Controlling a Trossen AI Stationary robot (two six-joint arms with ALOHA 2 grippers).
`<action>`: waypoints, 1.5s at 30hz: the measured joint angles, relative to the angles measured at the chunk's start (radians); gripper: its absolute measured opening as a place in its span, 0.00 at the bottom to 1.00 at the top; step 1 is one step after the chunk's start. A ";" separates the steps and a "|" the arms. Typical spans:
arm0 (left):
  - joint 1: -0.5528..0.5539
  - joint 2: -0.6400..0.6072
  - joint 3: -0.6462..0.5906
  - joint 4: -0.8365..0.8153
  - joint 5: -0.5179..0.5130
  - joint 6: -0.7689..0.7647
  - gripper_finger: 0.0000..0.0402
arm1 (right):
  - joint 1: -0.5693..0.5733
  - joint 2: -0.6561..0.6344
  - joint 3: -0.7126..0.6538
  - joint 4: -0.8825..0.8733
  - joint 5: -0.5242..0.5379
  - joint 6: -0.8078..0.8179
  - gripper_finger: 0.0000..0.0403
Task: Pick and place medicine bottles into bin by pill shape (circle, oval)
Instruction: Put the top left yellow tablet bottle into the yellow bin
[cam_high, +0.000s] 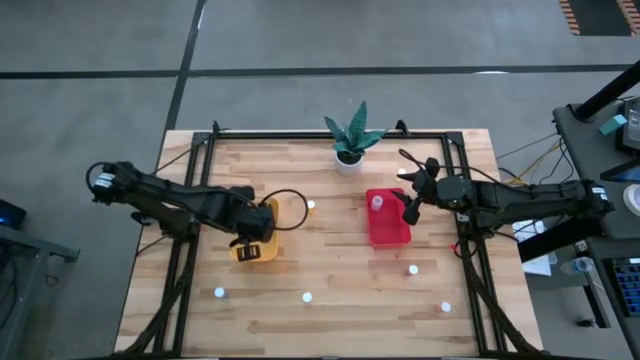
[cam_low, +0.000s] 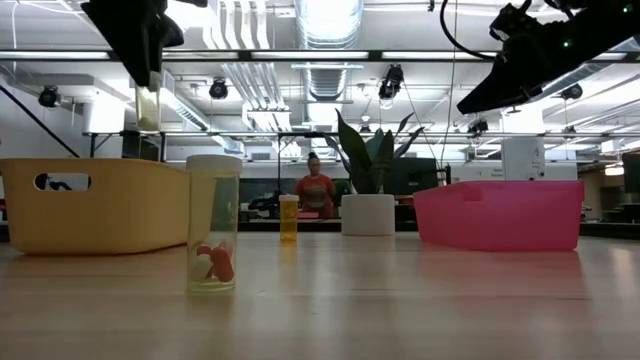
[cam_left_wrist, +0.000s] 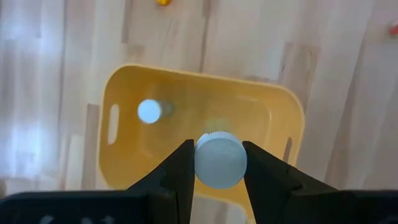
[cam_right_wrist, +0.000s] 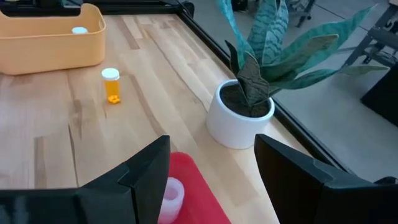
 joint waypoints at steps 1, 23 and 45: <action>0.000 0.000 -0.009 0.019 0.002 0.009 0.24 | 0.000 0.000 -0.001 0.000 0.000 0.000 0.56; 0.000 0.016 -0.216 0.253 0.054 0.042 0.24 | 0.000 0.000 -0.009 0.003 0.000 0.000 0.56; 0.002 0.031 -0.360 0.410 0.055 0.043 0.24 | 0.000 0.000 -0.009 0.003 0.000 0.000 0.56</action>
